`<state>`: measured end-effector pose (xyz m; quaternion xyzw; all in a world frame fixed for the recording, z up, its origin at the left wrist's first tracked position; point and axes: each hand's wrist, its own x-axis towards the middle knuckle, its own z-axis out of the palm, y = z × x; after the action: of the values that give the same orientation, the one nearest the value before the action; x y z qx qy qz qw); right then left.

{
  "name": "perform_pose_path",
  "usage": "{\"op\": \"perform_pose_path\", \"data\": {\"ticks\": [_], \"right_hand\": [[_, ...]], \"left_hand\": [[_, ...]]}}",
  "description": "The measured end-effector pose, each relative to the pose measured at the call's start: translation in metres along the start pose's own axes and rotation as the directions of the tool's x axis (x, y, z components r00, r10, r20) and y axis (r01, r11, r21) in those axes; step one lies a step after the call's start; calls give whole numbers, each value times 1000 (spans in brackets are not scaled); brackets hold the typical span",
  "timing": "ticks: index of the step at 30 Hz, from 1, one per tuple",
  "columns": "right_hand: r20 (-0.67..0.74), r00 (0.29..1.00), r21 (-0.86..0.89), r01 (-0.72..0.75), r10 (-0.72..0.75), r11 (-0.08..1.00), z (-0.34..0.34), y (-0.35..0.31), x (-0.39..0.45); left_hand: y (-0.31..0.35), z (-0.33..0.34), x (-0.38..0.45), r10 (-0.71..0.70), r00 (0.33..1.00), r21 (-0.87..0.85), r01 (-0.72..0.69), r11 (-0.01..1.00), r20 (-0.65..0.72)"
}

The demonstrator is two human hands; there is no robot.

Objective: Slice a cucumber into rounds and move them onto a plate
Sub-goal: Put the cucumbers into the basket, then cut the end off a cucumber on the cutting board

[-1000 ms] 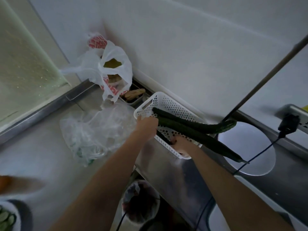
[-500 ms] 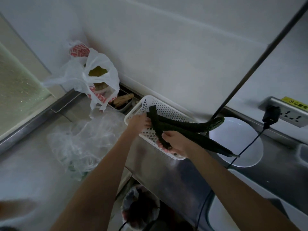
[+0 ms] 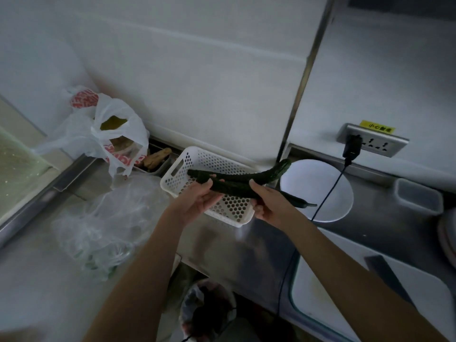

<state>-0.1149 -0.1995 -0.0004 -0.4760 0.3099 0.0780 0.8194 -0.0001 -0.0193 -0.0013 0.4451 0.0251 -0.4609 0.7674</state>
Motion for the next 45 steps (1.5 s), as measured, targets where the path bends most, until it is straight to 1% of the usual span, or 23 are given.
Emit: {"op": "perform_pose_path", "data": {"ticks": [2, 5, 9, 11, 12, 13, 14, 16, 17, 19, 20, 21, 22, 23, 24, 26, 28, 30, 34, 37, 39, 42, 45], "right_hand": [[-76, 996, 56, 55, -50, 997, -16, -1, -14], [-217, 967, -36, 131, -135, 991, -41, -1, -38], [-361, 917, -86, 150, -172, 985, -83, 4, -66], [-404, 897, -100, 153, -180, 983, -105, 8, -80], [-432, 885, -103, 144, -175, 984, -115, 10, -88], [-467, 870, -101, 128, -161, 987, -125, 14, -95], [-501, 853, -100, 109, -144, 989, -134, 19, -102], [-544, 834, -74, 62, -92, 995, -150, 30, -114], [-557, 829, -48, 34, -55, 998, -159, 37, -119], [-584, 811, 19, -4, 14, 1000, -174, 50, -128], [-596, 801, 73, -3, 46, 997, -181, 56, -132], [-614, 786, 123, 5, 72, 992, -190, 62, -136], [-651, 756, 116, 20, 61, 993, -199, 70, -142], [-716, 698, 18, 13, 4, 1000, -210, 80, -149], [-779, 620, -150, -37, -95, 988, -220, 91, -160], [-816, 499, -437, -205, -291, 876, -237, 117, -186], [-821, 464, -512, -344, -331, 787, -246, 142, -208], [-824, 467, -547, -503, -322, 669, -249, 161, -221], [-815, 514, -573, -640, -268, 512, -253, 186, -226], [-806, 535, -592, -711, -253, 380, -257, 193, -222], [-779, 546, -625, -708, -308, 329, -259, 193, -220], [-725, 586, -680, -694, -363, 237, -259, 197, -220], [-690, 628, -704, -699, -359, 129, -258, 197, -226]], "left_hand": [[-14, 10, -4, 20, 996, -4, -20, 1000, 87], [-34, 30, -7, -36, 986, 112, 18, 994, 161], [-47, 70, -9, -219, 957, 297, 157, 942, 190], [-53, 92, -4, -328, 918, 383, 227, 895, 222], [-58, 104, 0, -378, 893, 479, 229, 848, 243], [-66, 117, 4, -422, 871, 616, 193, 764, 250], [-77, 131, 8, -458, 855, 760, 125, 638, 243], [-106, 159, 18, -501, 841, 955, -62, 289, 206], [-123, 171, 24, -526, 826, 979, -183, 92, 204], [-156, 186, 28, -529, 824, 880, -390, -271, 202], [-168, 190, 28, -499, 838, 804, -445, -394, 219], [-179, 190, 29, -471, 848, 761, -468, -449, 244], [-188, 189, 30, -448, 853, 750, -477, -457, 269], [-197, 188, 32, -428, 855, 749, -484, -452, 294], [-206, 186, 34, -408, 855, 738, -496, -459, 320], [-224, 182, 36, -372, 850, 672, -524, -523, 373], [-239, 181, 36, -349, 833, 588, -552, -592, 430], [-250, 179, 36, -344, 833, 526, -544, -654, 434], [-269, 172, 36, -339, 855, 435, -497, -750, 392], [-272, 170, 33, -321, 843, 453, -510, -731, 432], [-271, 172, 32, -332, 817, 470, -552, -689, 472], [-269, 172, 27, -340, 788, 449, -584, -676, 513], [-270, 171, 25, -341, 778, 447, -596, -667, 527]]}}
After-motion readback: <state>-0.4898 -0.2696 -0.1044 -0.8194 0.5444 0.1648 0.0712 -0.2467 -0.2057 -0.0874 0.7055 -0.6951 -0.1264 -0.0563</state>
